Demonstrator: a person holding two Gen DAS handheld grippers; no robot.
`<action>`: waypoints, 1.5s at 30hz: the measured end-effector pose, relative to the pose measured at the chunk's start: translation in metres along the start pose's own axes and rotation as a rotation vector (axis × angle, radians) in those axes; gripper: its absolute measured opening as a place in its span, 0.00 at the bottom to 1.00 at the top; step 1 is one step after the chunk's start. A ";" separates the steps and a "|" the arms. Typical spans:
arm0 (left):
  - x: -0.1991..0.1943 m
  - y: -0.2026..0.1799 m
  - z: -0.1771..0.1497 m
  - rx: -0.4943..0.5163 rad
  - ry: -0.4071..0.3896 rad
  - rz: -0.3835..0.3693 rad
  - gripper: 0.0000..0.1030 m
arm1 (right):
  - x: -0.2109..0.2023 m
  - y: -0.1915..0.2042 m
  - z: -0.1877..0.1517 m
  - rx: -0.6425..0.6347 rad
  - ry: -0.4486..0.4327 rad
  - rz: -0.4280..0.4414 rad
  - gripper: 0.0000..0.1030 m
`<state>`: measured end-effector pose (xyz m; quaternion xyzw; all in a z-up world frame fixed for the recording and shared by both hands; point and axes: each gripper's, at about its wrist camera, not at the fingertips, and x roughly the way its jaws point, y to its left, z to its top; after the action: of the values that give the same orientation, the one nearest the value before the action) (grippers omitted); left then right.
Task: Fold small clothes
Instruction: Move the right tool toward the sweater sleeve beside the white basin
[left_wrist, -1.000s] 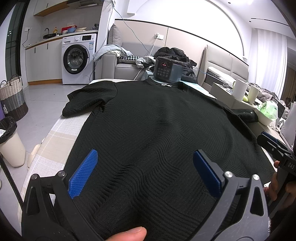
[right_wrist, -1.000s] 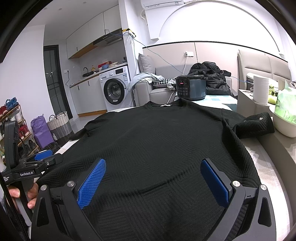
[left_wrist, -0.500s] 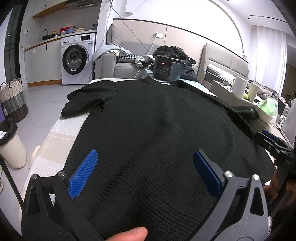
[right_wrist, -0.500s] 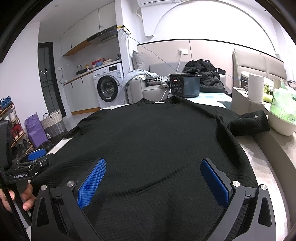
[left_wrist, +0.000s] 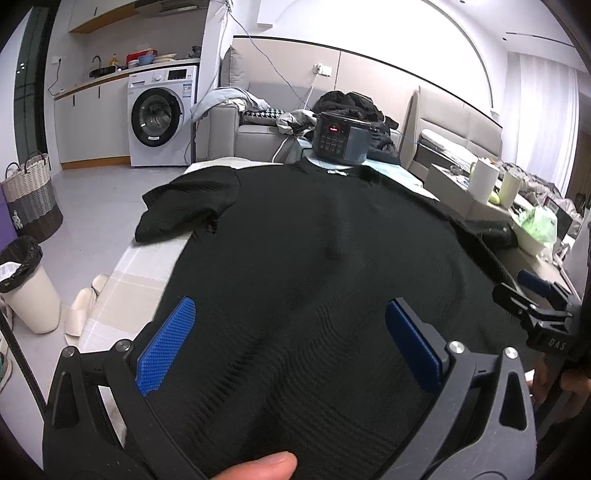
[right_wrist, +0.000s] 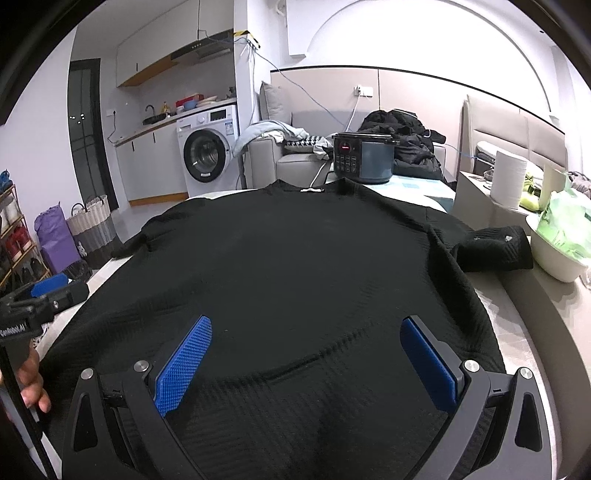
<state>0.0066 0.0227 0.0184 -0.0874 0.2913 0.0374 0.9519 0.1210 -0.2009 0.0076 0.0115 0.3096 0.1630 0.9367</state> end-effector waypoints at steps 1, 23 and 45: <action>0.000 0.001 0.003 -0.008 0.000 -0.003 0.99 | 0.000 -0.001 0.003 0.007 0.007 -0.003 1.00; 0.089 0.038 0.089 -0.192 0.097 -0.008 0.99 | 0.074 -0.103 0.083 0.232 0.119 -0.076 1.00; 0.178 0.061 0.099 -0.222 0.193 0.065 0.99 | 0.143 -0.136 0.087 0.315 0.190 -0.124 1.00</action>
<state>0.2002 0.1048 -0.0098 -0.1860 0.3782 0.0916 0.9022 0.3202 -0.2783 -0.0216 0.1236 0.4186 0.0547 0.8981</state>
